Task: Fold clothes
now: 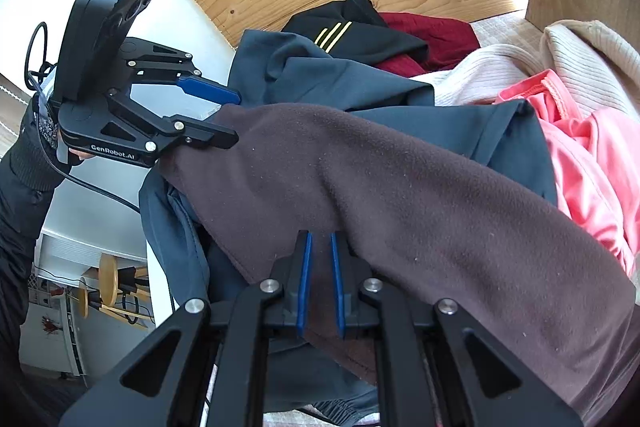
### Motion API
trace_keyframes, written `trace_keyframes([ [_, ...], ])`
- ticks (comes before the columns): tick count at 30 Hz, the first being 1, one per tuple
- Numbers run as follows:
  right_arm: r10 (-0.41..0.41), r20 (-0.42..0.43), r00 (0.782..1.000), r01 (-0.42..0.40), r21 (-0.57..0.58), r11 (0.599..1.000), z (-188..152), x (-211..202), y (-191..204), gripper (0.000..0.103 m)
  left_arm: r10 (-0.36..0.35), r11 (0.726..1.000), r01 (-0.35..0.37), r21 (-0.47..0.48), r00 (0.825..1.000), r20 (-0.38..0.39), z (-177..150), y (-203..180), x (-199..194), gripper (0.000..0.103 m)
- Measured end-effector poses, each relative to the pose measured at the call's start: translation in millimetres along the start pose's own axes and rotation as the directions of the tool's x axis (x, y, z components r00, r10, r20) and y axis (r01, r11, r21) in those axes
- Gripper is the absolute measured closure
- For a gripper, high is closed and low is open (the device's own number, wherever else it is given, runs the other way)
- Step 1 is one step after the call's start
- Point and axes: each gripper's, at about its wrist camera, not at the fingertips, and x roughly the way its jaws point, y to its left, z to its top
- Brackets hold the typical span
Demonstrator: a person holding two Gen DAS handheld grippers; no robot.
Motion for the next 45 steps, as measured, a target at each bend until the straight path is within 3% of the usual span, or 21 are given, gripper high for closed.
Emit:
trace_keyframes([
  [4, 0.016, 0.017, 1.0, -0.016, 0.007, 1.0, -0.3, -1.7, 3.2, 0.093, 0.015, 1.0, -0.015, -0.026, 1.0, 0.015, -3.7, -1.1, -9.8, 0.094],
  [10, 0.093, 0.06, 0.994, -0.092, -0.019, 0.996, 1.0, -20.5, 24.4, 0.092, 0.054, 0.997, -0.046, -0.067, 0.991, 0.125, -10.7, -12.6, -58.2, 0.096],
  [14, 0.16, 0.081, 0.984, -0.155, -0.067, 0.986, 6.8, -24.4, 49.0, 0.085, 0.049, 0.998, -0.042, -0.04, 0.976, 0.214, -20.9, -19.6, -98.1, 0.096],
  [17, 0.186, 0.081, 0.979, -0.177, -0.105, 0.979, 10.5, -11.9, 65.8, 0.08, 0.062, 0.998, -0.056, -0.039, 0.979, 0.193, -23.4, -13.7, -96.9, 0.096],
  [21, 0.089, -0.088, 0.992, -0.1, -0.137, 0.985, 7.1, 38.8, 77.8, 0.08, 0.056, 0.994, -0.042, -0.101, 0.99, 0.13, -25.9, -6.4, -72.0, 0.096],
  [22, 0.066, -0.094, 0.993, -0.081, -0.164, 0.983, 3.9, 40.3, 82.0, 0.08, 0.054, 0.993, -0.04, -0.113, 0.991, 0.121, -27.2, -5.2, -67.4, 0.096],
  [30, 0.135, 0.082, 0.987, -0.126, -0.102, 0.987, 26.5, 9.4, 82.6, 0.08, 0.012, 0.987, 0.015, -0.162, 0.986, 0.169, -32.7, 7.4, -64.9, 0.094],
  [31, 0.136, 0.075, 0.988, -0.129, -0.095, 0.987, 28.0, 11.6, 80.1, 0.08, 0.003, 0.986, 0.026, -0.162, 0.985, 0.172, -32.3, 7.8, -63.0, 0.092],
  [34, 0.145, 0.043, 0.989, -0.14, -0.092, 0.986, 26.0, 18.1, 74.5, 0.08, -0.015, 0.985, 0.043, -0.169, 0.987, 0.16, -29.8, 11.0, -53.7, 0.07],
  [42, 0.104, -0.024, 0.994, -0.106, -0.094, 0.99, 13.4, 32.3, 66.9, 0.08, -0.034, 0.987, 0.049, -0.153, 0.994, 0.1, -19.0, 14.4, -30.8, 0.066],
  [45, 0.084, -0.044, 0.996, -0.088, -0.11, 0.99, 10.7, 39.5, 69.1, 0.08, -0.078, 0.983, 0.094, -0.155, 0.991, 0.109, -20.5, 15.7, -29.6, 0.066],
])
